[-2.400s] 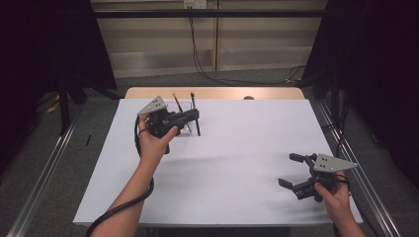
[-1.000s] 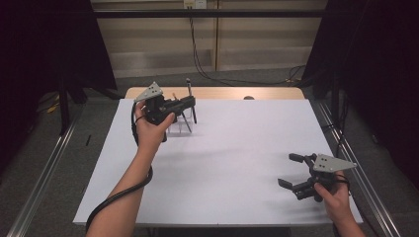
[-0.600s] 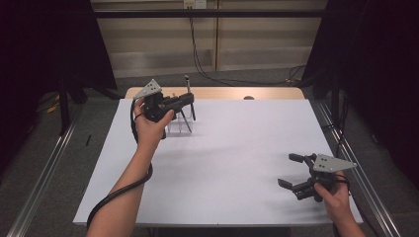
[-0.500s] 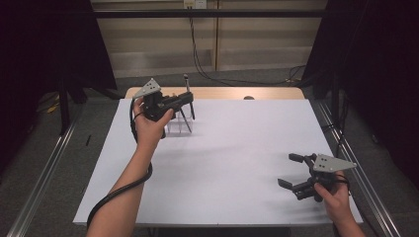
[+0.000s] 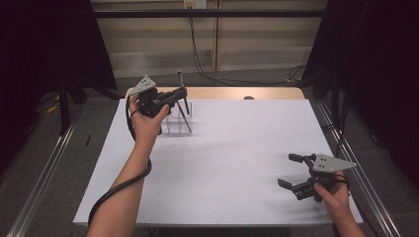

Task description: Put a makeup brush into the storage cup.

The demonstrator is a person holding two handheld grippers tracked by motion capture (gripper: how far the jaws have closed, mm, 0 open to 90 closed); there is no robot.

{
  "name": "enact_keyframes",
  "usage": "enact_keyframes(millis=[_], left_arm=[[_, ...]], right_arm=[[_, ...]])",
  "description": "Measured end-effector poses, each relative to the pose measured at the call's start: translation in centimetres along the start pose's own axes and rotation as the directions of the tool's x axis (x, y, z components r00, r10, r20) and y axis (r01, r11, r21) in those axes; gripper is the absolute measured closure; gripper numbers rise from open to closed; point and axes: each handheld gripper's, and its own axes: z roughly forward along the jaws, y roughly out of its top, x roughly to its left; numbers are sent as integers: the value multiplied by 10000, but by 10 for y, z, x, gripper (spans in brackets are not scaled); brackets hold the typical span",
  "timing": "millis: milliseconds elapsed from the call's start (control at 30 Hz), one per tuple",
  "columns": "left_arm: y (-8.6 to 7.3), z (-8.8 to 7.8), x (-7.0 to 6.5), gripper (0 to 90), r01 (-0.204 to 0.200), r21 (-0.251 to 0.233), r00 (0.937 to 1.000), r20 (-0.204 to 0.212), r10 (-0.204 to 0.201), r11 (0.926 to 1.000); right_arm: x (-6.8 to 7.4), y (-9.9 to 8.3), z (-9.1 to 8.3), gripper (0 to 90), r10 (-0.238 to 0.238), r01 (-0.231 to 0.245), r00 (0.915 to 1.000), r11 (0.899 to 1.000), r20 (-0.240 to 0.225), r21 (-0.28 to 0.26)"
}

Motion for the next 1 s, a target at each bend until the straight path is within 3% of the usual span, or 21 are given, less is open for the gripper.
enact_keyframes(millis=[433,1000], left_arm=[[-11,8,10,838,77,76,9986,-529,-73,9999],[-19,15,20,837,-183,287,9934,-1125,214,9994]], right_arm=[[-1,0,-1,11,-25,25,10000,10000,18,-6],[-1,0,0,11,-40,40,10000,10000,-15,13]])
